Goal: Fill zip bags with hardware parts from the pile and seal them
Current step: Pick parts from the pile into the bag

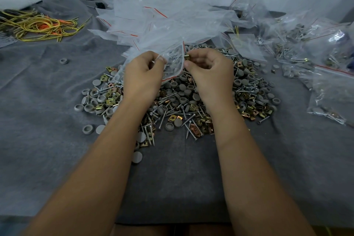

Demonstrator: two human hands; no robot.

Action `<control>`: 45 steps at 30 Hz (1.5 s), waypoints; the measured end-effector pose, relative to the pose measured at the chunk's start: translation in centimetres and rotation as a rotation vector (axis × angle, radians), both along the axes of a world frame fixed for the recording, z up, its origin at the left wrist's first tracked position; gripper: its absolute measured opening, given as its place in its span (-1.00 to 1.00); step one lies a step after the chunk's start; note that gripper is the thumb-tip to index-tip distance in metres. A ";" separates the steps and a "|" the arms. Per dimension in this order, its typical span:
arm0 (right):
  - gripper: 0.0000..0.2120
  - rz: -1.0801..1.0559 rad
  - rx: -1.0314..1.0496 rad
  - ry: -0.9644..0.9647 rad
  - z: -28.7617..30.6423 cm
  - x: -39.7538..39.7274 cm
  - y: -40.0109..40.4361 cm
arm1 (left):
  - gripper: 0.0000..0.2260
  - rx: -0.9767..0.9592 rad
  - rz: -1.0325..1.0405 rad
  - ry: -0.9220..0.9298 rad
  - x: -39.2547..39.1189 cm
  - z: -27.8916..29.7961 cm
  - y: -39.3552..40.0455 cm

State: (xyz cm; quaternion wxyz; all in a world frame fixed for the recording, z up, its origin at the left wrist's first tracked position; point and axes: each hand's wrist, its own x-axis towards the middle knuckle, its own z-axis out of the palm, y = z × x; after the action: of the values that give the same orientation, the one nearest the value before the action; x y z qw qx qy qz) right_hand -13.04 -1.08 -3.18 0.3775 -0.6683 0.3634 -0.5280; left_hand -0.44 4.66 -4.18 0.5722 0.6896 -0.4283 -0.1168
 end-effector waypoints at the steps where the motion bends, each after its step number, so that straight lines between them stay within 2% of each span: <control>1: -0.80 0.001 -0.010 0.004 0.0 0.0 0.0 | -0.79 0.000 -0.003 0.001 0.0 0.0 0.0; 7: -0.89 -0.065 -0.191 0.208 -0.5 0.8 0.7 | -0.82 -0.002 -0.048 -0.008 -0.5 0.5 0.4; 10: -0.87 -0.073 -0.231 0.324 -0.7 1.3 1.0 | -0.80 0.000 -0.056 0.009 -0.5 0.6 0.5; 20: -0.82 -0.088 -0.223 0.323 -0.8 1.1 0.9 | -0.82 0.005 -0.033 0.007 -0.5 0.6 0.5; 24: -0.76 -0.210 -0.217 0.273 -0.6 0.4 0.5 | -0.82 0.003 -0.031 0.018 -0.5 0.4 0.3; 29: -0.69 -0.378 -0.107 0.273 -0.4 -0.6 -0.5 | -0.81 -0.006 -0.044 0.006 -0.4 0.3 0.3; 33: -0.60 -0.375 -0.084 0.395 -0.4 -1.1 -0.9 | -0.81 -0.005 -0.044 0.012 -0.3 0.2 0.3; 38: -0.69 -0.249 -0.180 0.600 -0.5 -0.9 -0.4 | -0.81 -0.011 -0.032 0.012 -0.3 0.2 0.2; 42: -0.70 -0.181 -0.259 0.893 -0.7 -0.7 -0.3 | -0.81 -0.018 -0.029 0.007 -0.2 0.1 0.1; 45: -0.71 -0.168 -0.248 0.898 -0.8 -0.8 -0.4 | -0.82 -0.018 -0.032 0.004 -0.2 0.1 0.1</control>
State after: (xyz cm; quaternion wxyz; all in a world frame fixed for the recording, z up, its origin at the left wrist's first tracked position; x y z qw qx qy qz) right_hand -13.87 -1.51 -3.94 0.0562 -0.8389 0.4776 -0.2550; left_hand -0.60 4.74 -4.10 0.5771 0.6774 -0.4391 -0.1235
